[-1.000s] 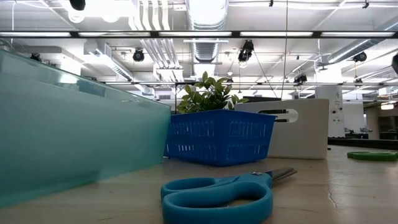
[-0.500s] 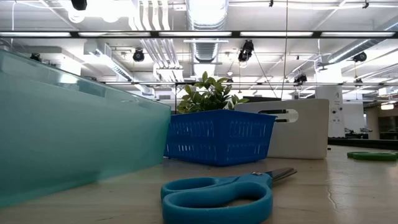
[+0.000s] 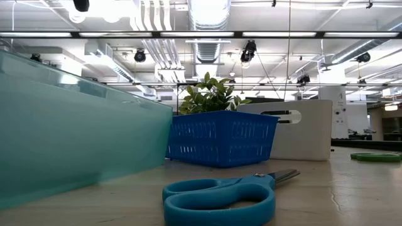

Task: Pick & Place Paint Supplies
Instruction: Put the black powder brush into the green bin

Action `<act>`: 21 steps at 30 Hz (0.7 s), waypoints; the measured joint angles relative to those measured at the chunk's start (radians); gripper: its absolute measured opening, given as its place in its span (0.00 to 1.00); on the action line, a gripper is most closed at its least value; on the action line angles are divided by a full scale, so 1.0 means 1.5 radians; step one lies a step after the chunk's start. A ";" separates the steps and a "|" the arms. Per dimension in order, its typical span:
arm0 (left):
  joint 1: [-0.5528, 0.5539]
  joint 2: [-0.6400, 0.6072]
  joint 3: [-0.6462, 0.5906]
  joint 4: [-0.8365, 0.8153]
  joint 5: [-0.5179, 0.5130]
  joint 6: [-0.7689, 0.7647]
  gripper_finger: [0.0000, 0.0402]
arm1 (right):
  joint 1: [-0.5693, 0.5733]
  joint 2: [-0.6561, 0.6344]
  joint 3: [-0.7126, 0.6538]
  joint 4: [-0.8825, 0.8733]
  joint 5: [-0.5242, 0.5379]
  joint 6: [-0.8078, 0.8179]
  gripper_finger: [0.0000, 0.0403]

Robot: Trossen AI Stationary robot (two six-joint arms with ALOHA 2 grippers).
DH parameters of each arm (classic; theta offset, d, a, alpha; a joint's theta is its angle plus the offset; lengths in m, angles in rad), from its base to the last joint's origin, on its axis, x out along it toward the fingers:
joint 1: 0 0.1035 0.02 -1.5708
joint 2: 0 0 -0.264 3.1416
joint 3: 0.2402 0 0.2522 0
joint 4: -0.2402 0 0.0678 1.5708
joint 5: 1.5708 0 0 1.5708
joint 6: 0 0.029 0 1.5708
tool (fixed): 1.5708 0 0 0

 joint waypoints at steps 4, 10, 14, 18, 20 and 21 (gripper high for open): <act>0.001 0.013 0.000 0.003 -0.002 0.014 0.25 | -0.113 -0.034 0.044 0.012 0.029 -0.135 0.02; 0.006 0.037 0.000 -0.004 -0.010 0.025 0.25 | -0.338 -0.015 0.089 0.198 -0.032 -0.447 0.02; 0.009 0.060 0.000 -0.002 -0.018 0.027 0.25 | -0.473 0.038 0.092 0.396 -0.152 -0.619 0.02; 0.009 0.079 0.000 0.001 -0.032 0.034 0.25 | -0.551 0.125 0.090 0.587 -0.307 -0.704 0.02; 0.011 0.083 0.000 0.002 -0.052 0.037 0.25 | -0.563 0.175 0.090 0.659 -0.370 -0.729 0.02; 0.013 0.083 0.000 0.002 -0.063 0.039 0.25 | -0.563 0.200 0.090 0.691 -0.391 -0.732 0.02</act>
